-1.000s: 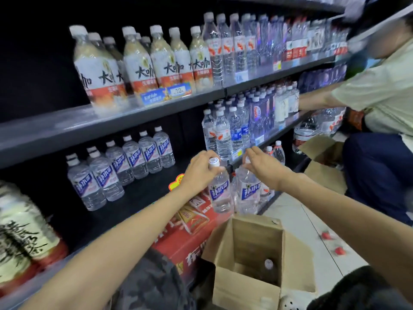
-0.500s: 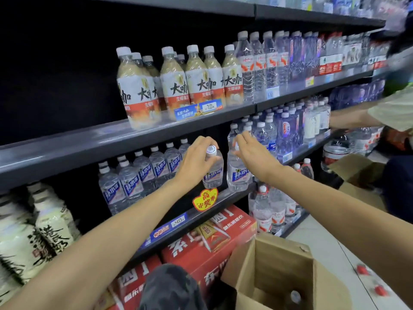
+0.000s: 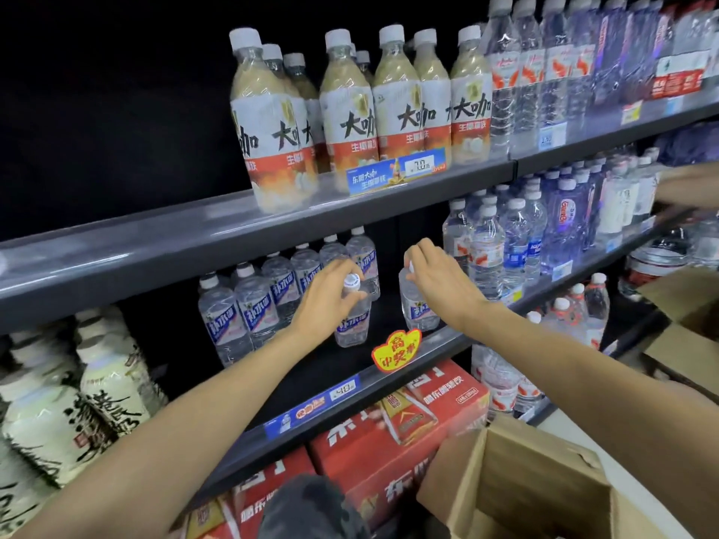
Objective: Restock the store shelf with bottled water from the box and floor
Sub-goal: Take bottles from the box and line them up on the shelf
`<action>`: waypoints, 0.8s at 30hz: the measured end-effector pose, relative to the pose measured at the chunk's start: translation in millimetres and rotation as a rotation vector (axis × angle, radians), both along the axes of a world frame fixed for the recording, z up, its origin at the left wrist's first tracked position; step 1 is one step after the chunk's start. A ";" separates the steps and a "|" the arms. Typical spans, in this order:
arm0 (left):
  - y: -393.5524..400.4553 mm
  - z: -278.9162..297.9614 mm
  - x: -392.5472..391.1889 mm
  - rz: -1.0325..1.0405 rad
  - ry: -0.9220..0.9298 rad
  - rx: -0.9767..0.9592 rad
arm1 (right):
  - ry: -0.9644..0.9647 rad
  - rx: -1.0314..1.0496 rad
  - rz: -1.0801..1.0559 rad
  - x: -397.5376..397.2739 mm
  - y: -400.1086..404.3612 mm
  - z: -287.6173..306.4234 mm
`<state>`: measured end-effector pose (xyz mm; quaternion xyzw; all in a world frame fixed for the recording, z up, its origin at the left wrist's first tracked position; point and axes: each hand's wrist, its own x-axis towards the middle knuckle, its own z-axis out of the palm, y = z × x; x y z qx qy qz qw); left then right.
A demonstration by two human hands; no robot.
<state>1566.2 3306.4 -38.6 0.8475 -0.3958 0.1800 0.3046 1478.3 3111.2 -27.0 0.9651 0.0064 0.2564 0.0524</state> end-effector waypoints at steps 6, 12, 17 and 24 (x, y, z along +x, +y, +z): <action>8.9 -6.3 22.1 0.099 0.101 -0.077 | 0.030 0.008 0.012 33.6 10.2 -19.8; 10.2 -5.8 49.5 0.226 0.176 -0.074 | 0.052 0.030 0.039 73.0 23.3 -25.1; 13.6 -4.7 68.3 0.222 0.194 -0.116 | 0.051 0.060 0.065 100.4 37.8 -26.4; 21.0 0.1 90.0 0.249 0.259 -0.034 | 0.144 0.293 0.104 141.8 47.7 -13.0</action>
